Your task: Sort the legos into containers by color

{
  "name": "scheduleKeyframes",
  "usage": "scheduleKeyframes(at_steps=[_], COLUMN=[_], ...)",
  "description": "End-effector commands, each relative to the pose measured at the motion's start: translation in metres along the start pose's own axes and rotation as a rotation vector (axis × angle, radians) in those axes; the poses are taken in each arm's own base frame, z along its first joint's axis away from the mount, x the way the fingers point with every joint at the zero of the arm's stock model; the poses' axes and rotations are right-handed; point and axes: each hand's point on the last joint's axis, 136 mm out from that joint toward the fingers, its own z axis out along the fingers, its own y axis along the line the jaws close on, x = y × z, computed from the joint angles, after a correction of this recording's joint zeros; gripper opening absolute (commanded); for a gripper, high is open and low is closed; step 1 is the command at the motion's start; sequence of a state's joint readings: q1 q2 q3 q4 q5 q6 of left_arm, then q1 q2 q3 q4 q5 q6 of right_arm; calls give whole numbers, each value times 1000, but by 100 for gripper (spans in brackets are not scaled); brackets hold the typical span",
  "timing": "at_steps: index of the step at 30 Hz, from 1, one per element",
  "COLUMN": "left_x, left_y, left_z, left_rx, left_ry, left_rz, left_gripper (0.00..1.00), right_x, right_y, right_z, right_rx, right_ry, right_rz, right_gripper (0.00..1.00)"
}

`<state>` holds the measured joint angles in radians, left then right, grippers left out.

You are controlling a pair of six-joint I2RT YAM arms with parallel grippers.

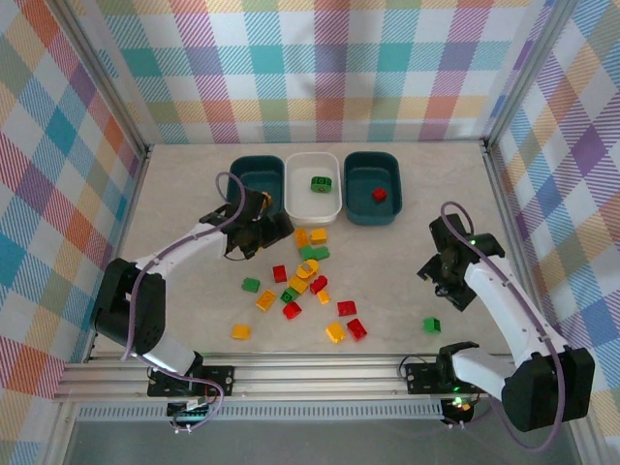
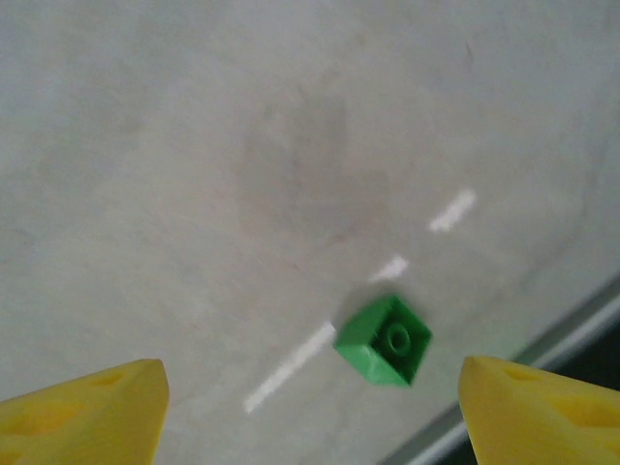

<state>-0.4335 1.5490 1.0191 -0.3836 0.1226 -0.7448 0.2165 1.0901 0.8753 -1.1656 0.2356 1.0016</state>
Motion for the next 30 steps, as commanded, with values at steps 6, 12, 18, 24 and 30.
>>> scheduleKeyframes(at_steps=[6, 12, 18, 24, 30], left_x=[-9, -9, -7, -9, -13], left_y=[-15, -16, -15, -17, -19], left_z=[-34, -48, -47, -48, -47], left_rx=[74, 91, 91, 93, 94], left_ry=[-50, -67, -54, -62, -63], left_rz=[33, 33, 37, 44, 43], left_gripper=[93, 94, 95, 94, 94], right_x=[50, 62, 65, 60, 51], right_y=[-23, -30, -33, -18, -23], right_z=[26, 53, 83, 98, 98], right_rx=[147, 169, 77, -57, -20], right_ry=[242, 258, 196, 163, 132], right_rz=[228, 367, 503, 470, 423], right_gripper=[76, 75, 70, 66, 66])
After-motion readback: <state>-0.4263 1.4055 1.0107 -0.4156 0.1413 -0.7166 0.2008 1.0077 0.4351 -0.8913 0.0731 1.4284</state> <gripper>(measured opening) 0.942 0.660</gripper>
